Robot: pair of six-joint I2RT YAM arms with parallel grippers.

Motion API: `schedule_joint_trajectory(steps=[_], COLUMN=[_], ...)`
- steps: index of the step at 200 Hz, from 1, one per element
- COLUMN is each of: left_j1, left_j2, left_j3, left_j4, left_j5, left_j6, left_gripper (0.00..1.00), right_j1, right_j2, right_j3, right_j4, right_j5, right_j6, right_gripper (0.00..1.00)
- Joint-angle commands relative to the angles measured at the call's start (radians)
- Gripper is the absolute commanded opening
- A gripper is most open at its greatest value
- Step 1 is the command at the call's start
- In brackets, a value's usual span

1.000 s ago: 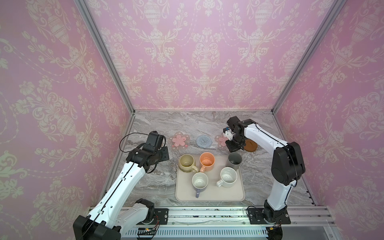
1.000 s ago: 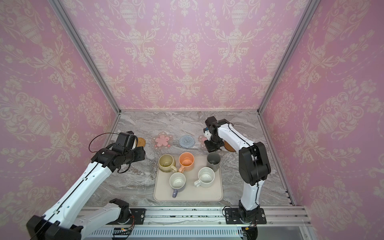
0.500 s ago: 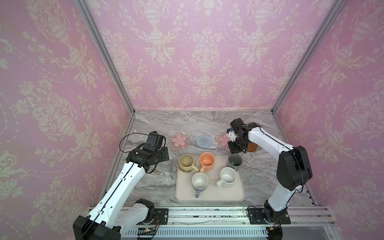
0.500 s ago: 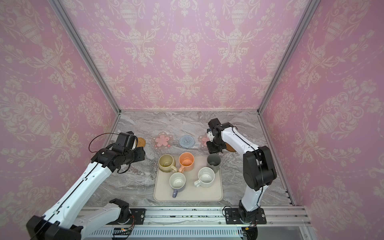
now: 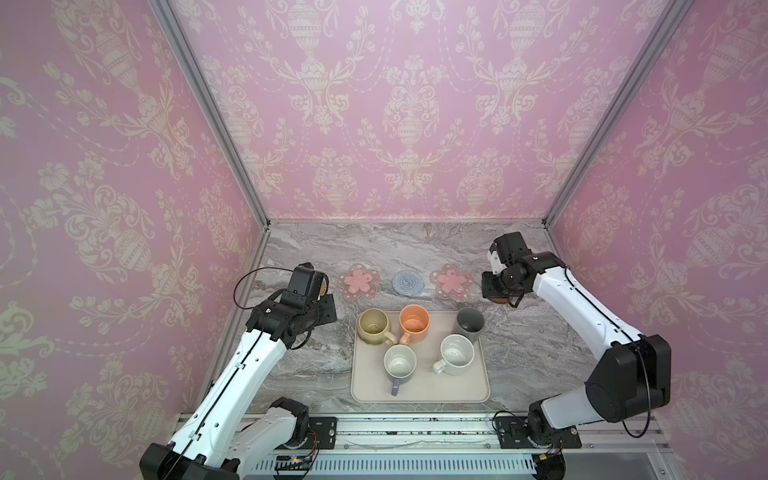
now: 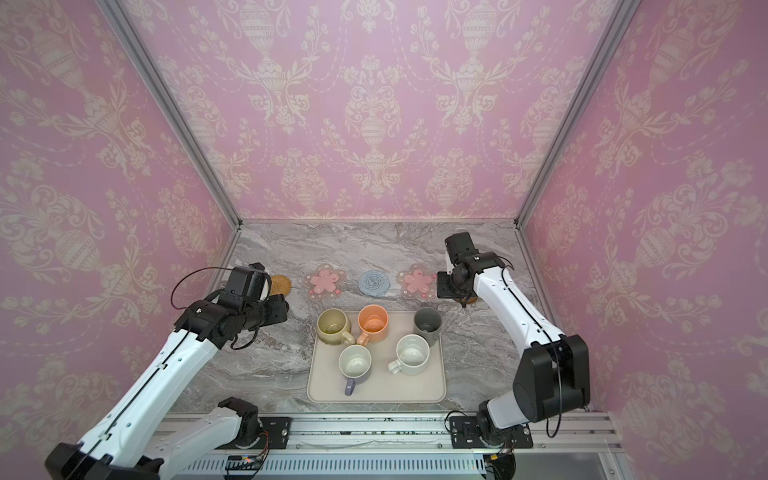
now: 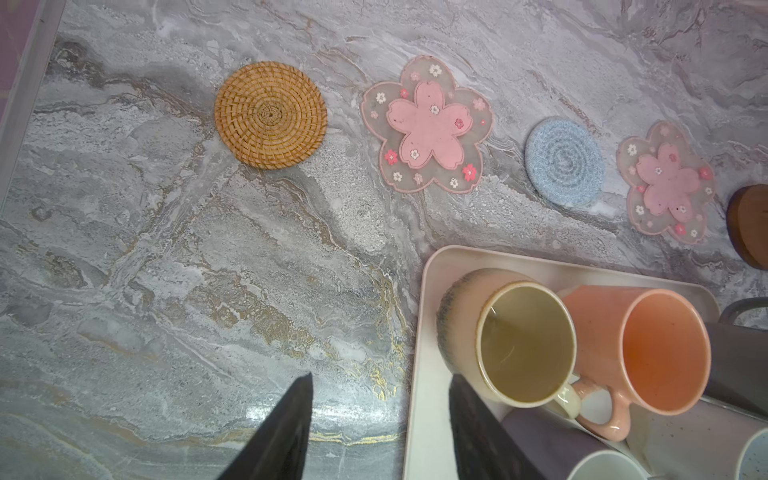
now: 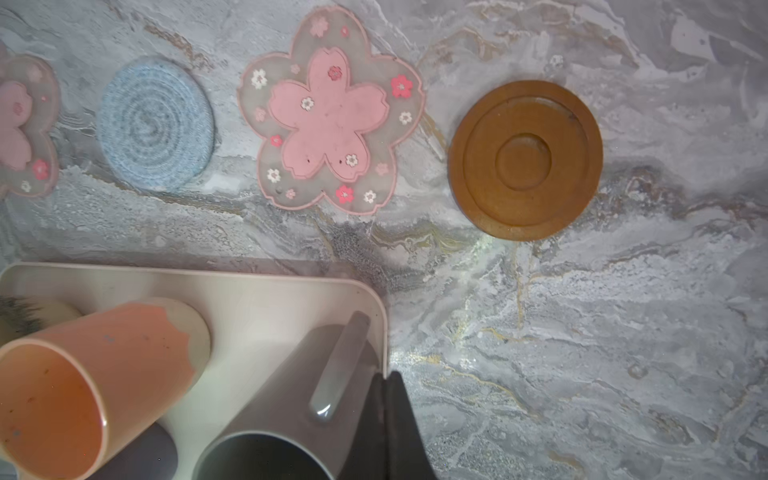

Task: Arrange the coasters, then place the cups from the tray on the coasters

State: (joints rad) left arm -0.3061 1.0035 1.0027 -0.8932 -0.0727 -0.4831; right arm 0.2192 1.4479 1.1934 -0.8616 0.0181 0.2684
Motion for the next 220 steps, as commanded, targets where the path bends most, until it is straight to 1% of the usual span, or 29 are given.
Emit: schedule_joint_trajectory(steps=[1, 24, 58, 107, 155, 220], left_j1=[-0.004, -0.004, -0.004, -0.004, -0.004, -0.005], left_j2=[0.002, 0.019, 0.03, 0.016, -0.009, -0.021], left_j3=[0.021, 0.033, 0.032, 0.026, 0.021, 0.016], left_j4=[-0.033, -0.027, -0.008, -0.02, -0.042, -0.039], left_j5=[0.027, 0.045, 0.062, 0.064, 0.048, 0.061], left_j6=[0.026, 0.034, 0.032, 0.026, 0.029, 0.013], left_gripper=[0.55, 0.55, 0.55, 0.55, 0.56, 0.56], right_j1=[0.006, 0.006, 0.041, 0.104, 0.133, 0.223], right_j2=[-0.069, -0.124, -0.164, -0.117, -0.102, -0.1], right_j3=[-0.104, -0.187, -0.272, -0.297, -0.325, -0.334], right_j4=[-0.029, -0.03, 0.016, 0.146, 0.208, 0.236], right_j5=[0.086, 0.088, 0.036, -0.09, -0.137, -0.175], right_j6=[0.077, 0.12, 0.167, 0.238, 0.273, 0.322], right_gripper=[0.02, 0.01, 0.01, 0.0, 0.0, 0.0])
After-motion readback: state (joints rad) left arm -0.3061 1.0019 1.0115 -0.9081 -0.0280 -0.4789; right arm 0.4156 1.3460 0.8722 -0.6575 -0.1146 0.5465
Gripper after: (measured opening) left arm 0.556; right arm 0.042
